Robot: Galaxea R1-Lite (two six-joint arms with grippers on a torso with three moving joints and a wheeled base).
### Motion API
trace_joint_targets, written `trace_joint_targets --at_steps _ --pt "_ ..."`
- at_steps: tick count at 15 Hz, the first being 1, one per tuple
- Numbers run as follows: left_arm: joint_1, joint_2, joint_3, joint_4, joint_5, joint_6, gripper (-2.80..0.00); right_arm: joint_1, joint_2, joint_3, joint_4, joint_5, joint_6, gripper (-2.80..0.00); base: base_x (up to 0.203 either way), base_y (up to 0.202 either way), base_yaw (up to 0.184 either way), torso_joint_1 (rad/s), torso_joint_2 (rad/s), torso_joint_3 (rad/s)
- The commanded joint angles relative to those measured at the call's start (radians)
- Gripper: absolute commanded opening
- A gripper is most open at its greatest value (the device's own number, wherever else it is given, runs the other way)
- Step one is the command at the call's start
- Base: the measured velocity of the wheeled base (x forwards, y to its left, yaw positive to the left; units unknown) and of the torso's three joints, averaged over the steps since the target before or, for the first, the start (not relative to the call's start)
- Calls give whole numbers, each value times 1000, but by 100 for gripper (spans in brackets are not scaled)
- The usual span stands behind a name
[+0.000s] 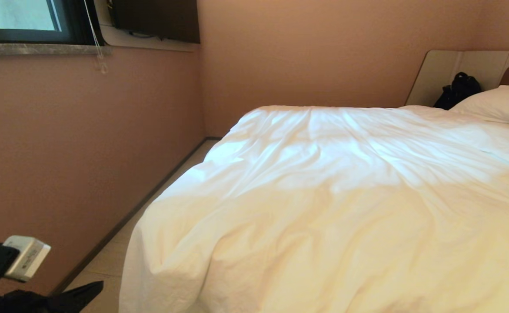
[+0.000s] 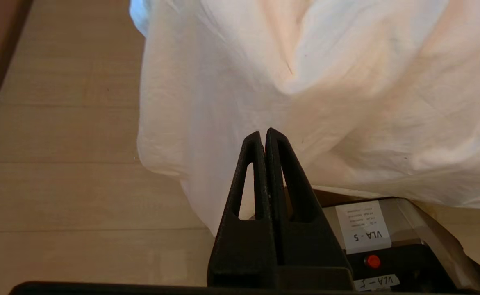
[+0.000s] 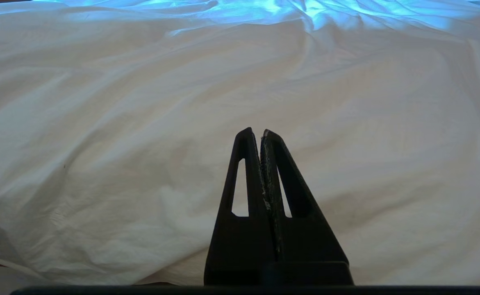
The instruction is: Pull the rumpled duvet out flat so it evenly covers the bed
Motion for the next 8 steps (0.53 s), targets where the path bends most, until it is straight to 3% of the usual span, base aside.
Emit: trace_joint_targets --at_steps 1,6,8 --pt "0 -169 -8 55 6 -1 -280 0 1 0 0 0 0 -280 0 0 0 0 0 0" --pt "1 -454 -65 323 49 -25 -280 0 1 0 0 0 0 -280 0 0 0 0 0 0" --pt "1 -511 -70 360 124 -38 -280 0 1 0 0 0 0 -280 0 0 0 0 0 0"
